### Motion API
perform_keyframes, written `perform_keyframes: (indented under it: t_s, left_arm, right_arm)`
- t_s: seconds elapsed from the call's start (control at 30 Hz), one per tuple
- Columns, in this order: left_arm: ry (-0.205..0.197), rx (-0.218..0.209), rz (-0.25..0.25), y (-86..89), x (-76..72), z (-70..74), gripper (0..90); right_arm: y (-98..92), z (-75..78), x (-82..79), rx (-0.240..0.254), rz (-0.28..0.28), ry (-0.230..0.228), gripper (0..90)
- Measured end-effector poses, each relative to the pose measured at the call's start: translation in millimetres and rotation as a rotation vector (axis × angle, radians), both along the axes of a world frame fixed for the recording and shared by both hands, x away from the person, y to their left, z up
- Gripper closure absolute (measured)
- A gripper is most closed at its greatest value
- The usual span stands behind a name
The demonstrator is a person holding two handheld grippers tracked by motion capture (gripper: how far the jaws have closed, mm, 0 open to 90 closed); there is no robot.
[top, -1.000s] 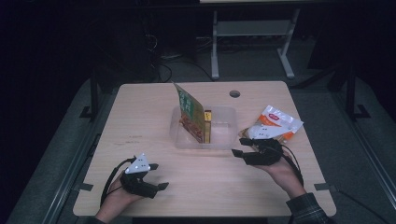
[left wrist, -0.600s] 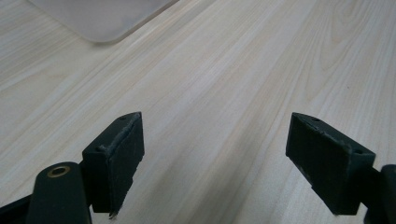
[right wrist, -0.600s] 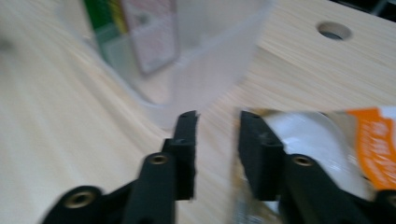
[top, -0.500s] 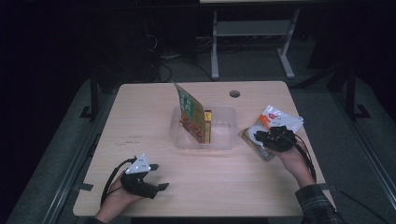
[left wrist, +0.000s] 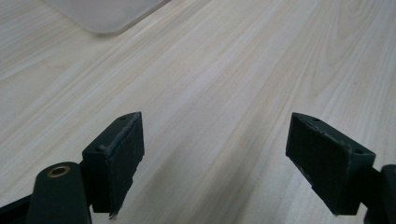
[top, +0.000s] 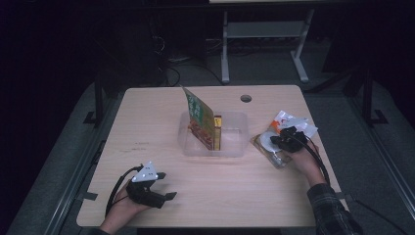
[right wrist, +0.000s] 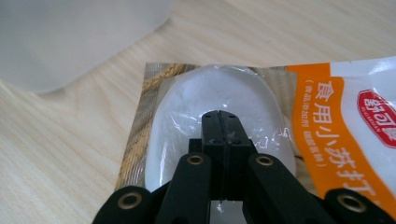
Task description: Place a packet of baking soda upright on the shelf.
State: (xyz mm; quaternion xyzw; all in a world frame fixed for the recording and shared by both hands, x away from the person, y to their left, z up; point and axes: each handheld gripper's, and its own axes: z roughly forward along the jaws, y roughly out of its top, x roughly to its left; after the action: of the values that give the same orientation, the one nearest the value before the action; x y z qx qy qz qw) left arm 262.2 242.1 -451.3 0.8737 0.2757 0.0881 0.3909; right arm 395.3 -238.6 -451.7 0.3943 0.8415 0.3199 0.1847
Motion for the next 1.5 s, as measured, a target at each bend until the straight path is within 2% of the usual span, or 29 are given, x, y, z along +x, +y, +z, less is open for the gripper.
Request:
perform_keyframes:
  t_s: [0.1,0.13,0.3,0.63,0.77,0.83,0.87,1.0,1.03,1.07,1.13,1.17,1.23,1.37,1.5]
  left_arm:
    - [0.0,-0.007,0.004,-0.1,-0.6,0.0,18.9]
    - [0.001,-0.008,0.006,0.1,-0.7,0.0,18.9]
    - [0.002,-0.006,0.006,0.1,-1.3,0.3,18.9]
    - [0.005,-0.005,0.0,-1.2,-2.3,-0.1,18.9]
    - [0.004,-0.002,-0.007,-1.8,-2.4,-0.1,18.9]
    - [0.006,-0.001,-0.009,-2.2,-2.4,-0.2,18.9]
    - [0.005,0.0,-0.01,-2.4,-2.7,0.0,18.9]
    - [0.007,0.001,-0.011,-2.1,-2.6,-0.1,18.9]
    - [0.008,0.002,-0.011,-2.1,-2.5,-0.2,18.9]
    - [0.011,0.001,-0.011,-2.6,-2.6,-0.6,18.9]
    - [0.012,0.0,-0.012,-2.8,-2.7,-0.8,18.8]
    - [0.011,0.008,-0.017,-2.6,-2.6,-0.4,18.8]
    - [0.011,0.008,-0.019,-2.7,-3.1,-0.4,18.9]
    - [0.014,0.007,-0.018,-2.6,-3.2,-0.4,18.8]
    - [0.011,0.006,-0.02,-3.9,-3.3,-0.9,18.8]
  right_arm:
    - [1.2,-0.6,-1.2,-0.016,0.012,-0.003,90.0]
    - [1.5,-0.2,-2.7,-0.005,0.023,0.017,90.0]
    - [1.8,-0.2,-7.9,0.005,0.044,0.031,90.0]
    - [8.1,1.9,-32.0,-0.007,0.083,0.046,90.0]
    - [7.4,2.6,-41.1,0.012,0.103,0.071,90.0]
    - [7.3,4.8,-44.5,0.005,0.12,0.077,90.0]
    - [5.2,8.8,-45.4,-0.01,0.132,0.06,90.0]
    - [-2.5,15.5,-43.5,-0.037,0.109,0.036,90.0]
    - [-5.7,15.5,-42.7,-0.051,0.104,0.036,90.0]
    - [-8.0,11.7,-42.1,-0.068,0.106,0.058,90.0]
    - [-8.8,8.7,-42.1,-0.068,0.115,0.061,90.0]
    - [-9.9,9.1,-42.4,-0.046,0.123,0.074,90.0]
    - [-9.1,9.8,-43.7,-0.042,0.125,0.09,90.0]
    - [-5.2,10.3,-49.7,-0.05,0.163,0.089,90.0]
    - [-3.9,9.8,-57.2,-0.018,0.196,0.11,90.0]
